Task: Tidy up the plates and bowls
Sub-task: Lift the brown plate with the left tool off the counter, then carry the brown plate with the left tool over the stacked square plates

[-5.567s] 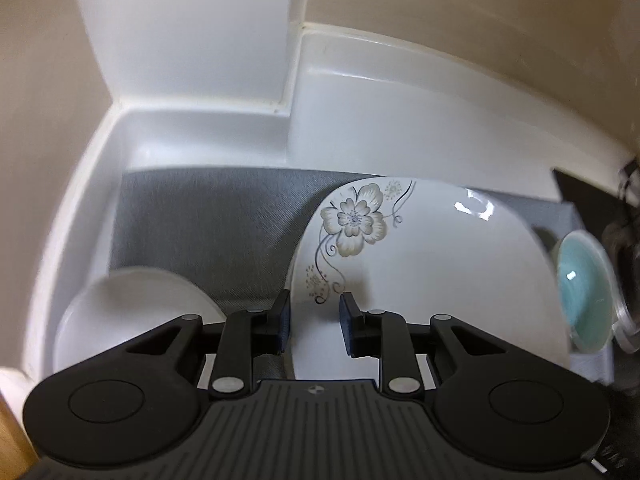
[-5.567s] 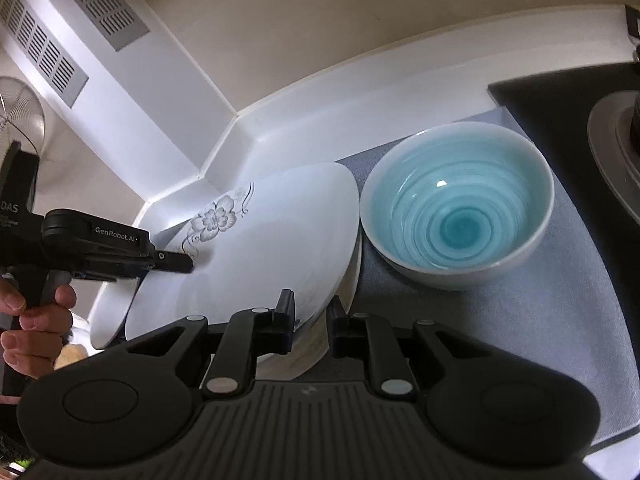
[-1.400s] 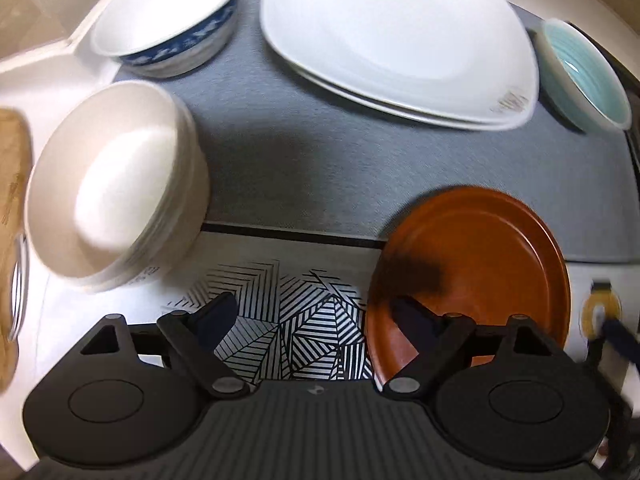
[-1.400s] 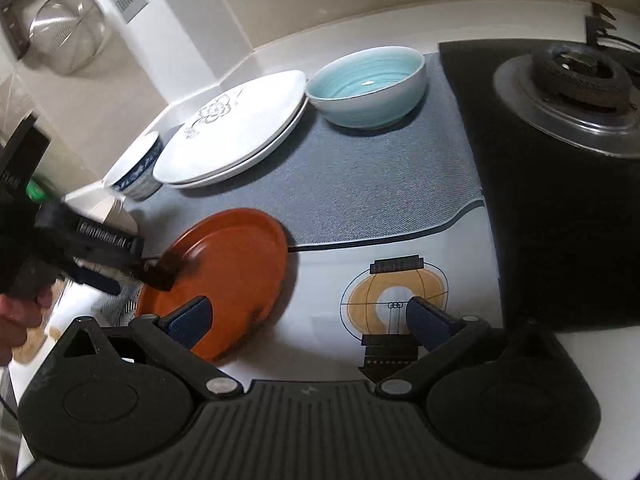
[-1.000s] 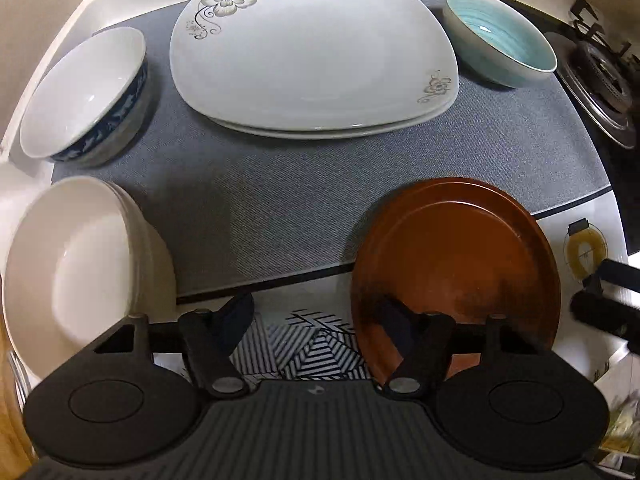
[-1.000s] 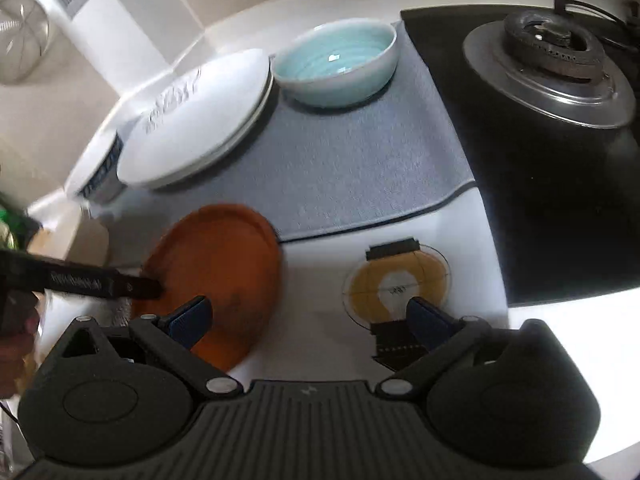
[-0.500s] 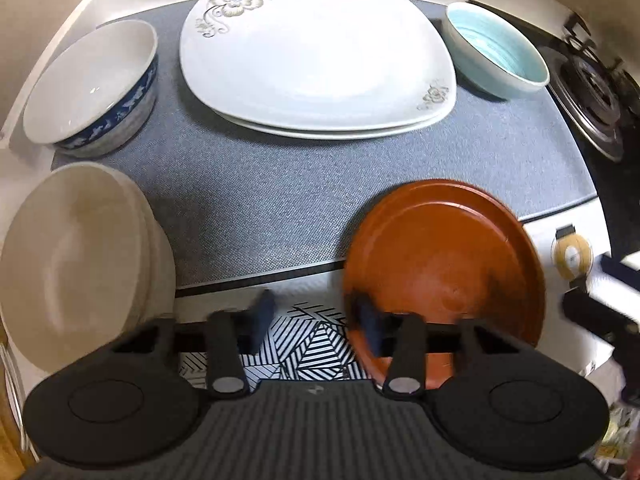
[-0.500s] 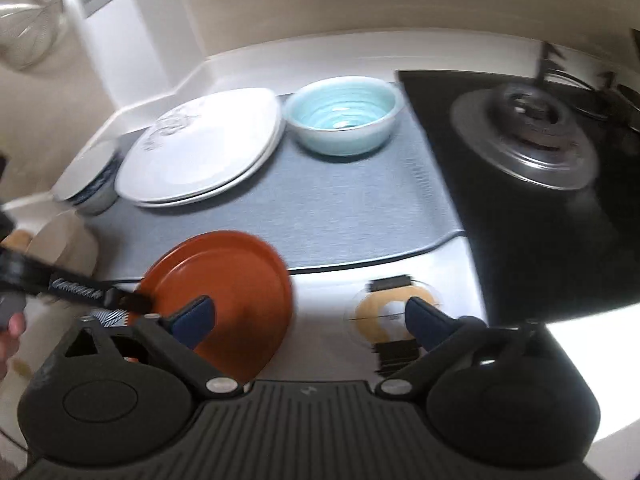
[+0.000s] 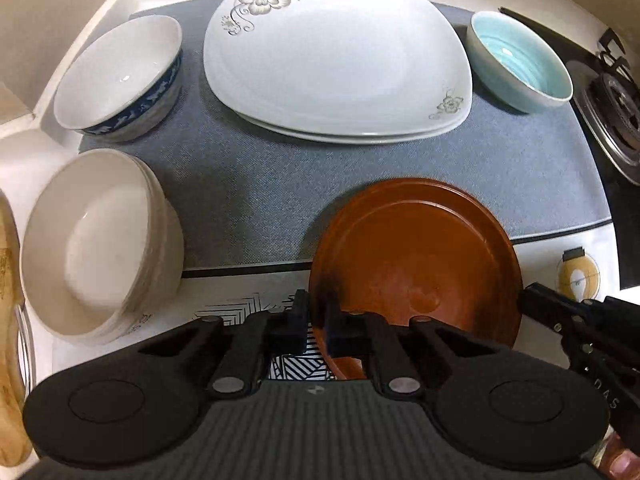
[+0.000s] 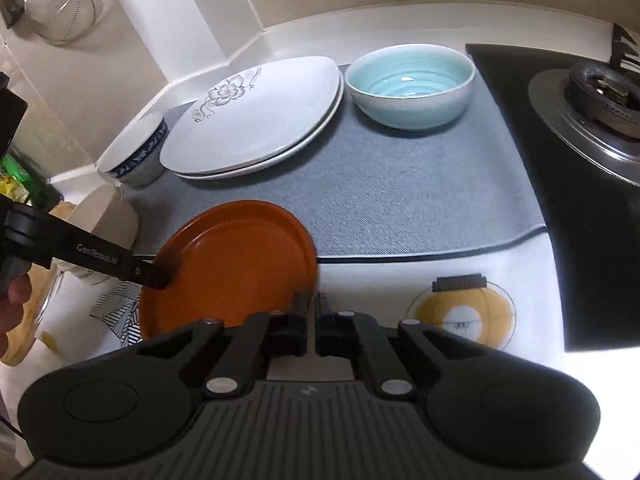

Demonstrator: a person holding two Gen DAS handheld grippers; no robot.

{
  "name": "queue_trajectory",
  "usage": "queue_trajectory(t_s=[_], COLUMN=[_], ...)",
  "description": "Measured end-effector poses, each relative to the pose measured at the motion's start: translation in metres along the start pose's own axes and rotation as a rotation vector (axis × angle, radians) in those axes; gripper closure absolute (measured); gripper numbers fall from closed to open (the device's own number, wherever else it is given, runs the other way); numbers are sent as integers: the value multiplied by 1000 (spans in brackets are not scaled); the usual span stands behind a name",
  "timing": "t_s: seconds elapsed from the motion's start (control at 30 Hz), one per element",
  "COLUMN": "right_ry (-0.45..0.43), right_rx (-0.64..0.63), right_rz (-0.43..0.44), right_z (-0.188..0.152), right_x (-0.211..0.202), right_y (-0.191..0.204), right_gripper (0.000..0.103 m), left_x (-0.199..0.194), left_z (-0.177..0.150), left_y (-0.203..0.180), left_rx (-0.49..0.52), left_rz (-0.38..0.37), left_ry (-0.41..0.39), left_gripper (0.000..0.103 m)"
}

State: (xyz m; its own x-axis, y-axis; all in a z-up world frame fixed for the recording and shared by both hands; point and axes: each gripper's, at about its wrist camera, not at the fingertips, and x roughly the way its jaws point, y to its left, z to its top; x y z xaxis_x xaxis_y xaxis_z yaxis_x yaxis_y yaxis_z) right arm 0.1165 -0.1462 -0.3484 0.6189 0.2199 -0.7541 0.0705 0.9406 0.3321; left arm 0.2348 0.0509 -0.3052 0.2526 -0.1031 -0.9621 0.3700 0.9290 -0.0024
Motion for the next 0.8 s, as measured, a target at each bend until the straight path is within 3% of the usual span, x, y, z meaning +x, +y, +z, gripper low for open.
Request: queue_trajectory(t_s=[0.17,0.47,0.8], right_ry=[31,21,-24], right_rx=[7,-123,-12], right_rz=[23,-8,5], right_z=[5,4,11], right_x=[3,3,-31], right_y=[-7,6,-5], right_gripper=[98,95,96], left_x=[6,-4,-32], left_z=[-5,-12,-6], left_y=[-5,-12,-17], left_rx=[-4,24,-16], left_rz=[11,29,-23], left_ry=[25,7,-14], left_gripper=[93,93,94])
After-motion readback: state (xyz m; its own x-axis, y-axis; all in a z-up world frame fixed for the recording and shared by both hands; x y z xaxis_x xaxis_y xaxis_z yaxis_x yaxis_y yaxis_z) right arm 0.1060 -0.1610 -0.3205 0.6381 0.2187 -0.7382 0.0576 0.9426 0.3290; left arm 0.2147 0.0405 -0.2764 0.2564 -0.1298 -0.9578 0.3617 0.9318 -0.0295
